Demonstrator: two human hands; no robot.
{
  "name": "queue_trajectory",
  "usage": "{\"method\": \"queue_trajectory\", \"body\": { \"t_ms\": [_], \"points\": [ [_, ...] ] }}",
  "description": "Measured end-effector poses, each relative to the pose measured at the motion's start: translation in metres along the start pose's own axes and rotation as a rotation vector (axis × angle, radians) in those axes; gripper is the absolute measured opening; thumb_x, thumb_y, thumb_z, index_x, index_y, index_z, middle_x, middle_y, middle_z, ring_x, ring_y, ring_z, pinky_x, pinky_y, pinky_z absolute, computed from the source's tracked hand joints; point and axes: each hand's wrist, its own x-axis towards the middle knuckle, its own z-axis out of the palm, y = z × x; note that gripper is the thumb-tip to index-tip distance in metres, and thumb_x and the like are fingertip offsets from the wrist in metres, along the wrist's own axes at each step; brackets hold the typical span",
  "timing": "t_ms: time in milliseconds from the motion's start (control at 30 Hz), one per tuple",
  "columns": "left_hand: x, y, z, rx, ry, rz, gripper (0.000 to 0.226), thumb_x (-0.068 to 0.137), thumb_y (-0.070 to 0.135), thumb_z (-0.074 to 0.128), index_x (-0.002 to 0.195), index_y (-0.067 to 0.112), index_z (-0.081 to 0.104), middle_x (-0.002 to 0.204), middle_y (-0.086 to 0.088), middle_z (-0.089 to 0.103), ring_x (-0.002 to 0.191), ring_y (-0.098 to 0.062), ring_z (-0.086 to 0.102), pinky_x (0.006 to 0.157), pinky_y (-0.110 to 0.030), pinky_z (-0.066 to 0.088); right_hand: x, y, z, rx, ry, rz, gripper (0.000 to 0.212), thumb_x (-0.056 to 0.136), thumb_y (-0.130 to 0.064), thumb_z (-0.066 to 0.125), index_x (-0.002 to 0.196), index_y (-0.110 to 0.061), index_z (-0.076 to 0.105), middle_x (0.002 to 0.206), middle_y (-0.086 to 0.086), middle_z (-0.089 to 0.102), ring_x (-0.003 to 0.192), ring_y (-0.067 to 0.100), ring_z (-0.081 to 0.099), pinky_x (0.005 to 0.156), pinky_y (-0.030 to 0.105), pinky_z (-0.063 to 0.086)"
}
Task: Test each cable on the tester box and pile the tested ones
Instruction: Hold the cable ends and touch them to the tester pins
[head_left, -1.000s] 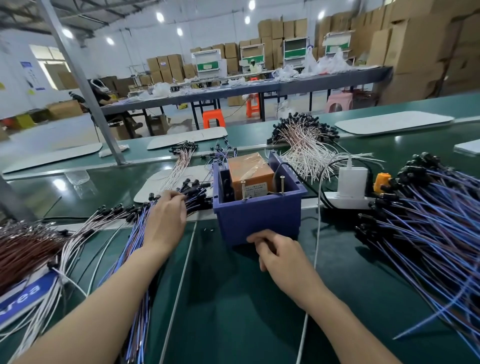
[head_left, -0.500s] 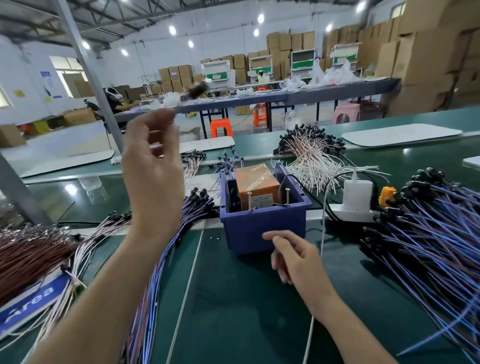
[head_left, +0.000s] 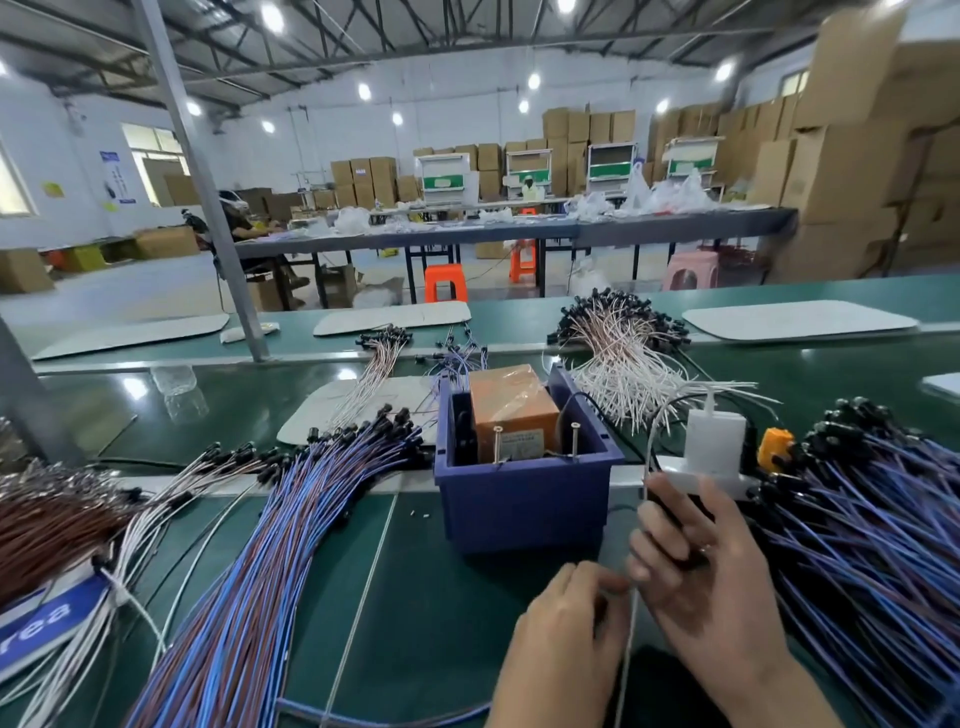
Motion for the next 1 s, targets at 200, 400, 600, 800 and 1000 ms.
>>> {"method": "queue_trajectory", "body": {
  "t_ms": [200,400,600,800,1000],
  "points": [
    [0.007,-0.014,-0.04,0.436,-0.034,0.271,0.028,0.097,0.045,0.043,0.1,0.036,0.069,0.095,0.019,0.07,0.077,0.002,0.067,0.059,-0.017,0.048,0.005,-0.013,-0.011,-0.122,0.083,-0.168,0.021,0.086,-0.041,0.064,0.075,-0.023,0.064,0.052,-0.007,0.023,0.038,0.006,0.016,0.03,0.019,0.022],
    [0.012,-0.052,-0.085,0.682,0.239,0.317,0.003,0.088,0.028,0.074,0.085,0.025,0.075,0.078,0.01,0.066,0.069,-0.015,0.063,0.069,-0.03,0.049,0.013,-0.004,-0.03,-0.346,0.373,-0.18,0.031,0.095,-0.033,0.062,0.066,-0.024,0.056,0.05,-0.007,0.025,0.033,0.004,0.017,0.033,0.011,0.018],
    [0.011,-0.037,-0.088,0.758,0.584,0.204,0.036,0.07,0.006,0.089,0.097,0.027,0.075,0.118,-0.007,0.056,0.12,-0.033,0.043,0.109,-0.049,0.025,0.01,0.007,-0.021,-0.45,0.173,0.007,0.026,0.086,-0.042,0.065,0.098,-0.021,0.076,0.048,-0.008,0.027,0.033,0.005,0.017,0.034,0.01,0.02],
    [0.0,-0.007,-0.065,0.514,0.43,0.49,0.026,0.089,0.037,0.055,0.105,0.034,0.075,0.114,0.002,0.047,0.103,-0.022,0.045,0.091,-0.026,0.035,0.003,0.022,0.004,-0.494,-0.075,0.22,0.046,0.079,-0.054,0.064,0.107,-0.02,0.077,0.05,-0.002,0.032,0.034,0.006,0.018,0.033,0.014,0.018],
    [-0.008,0.004,-0.046,0.355,0.165,0.539,0.02,0.099,0.039,0.054,0.101,0.031,0.073,0.125,0.013,0.058,0.118,-0.003,0.05,0.1,-0.009,0.032,0.0,0.018,0.005,-0.574,-0.099,0.193,0.055,0.079,-0.066,0.058,0.106,-0.022,0.079,0.056,0.003,0.043,0.036,0.006,0.021,0.034,0.016,0.021]
  ]
}}
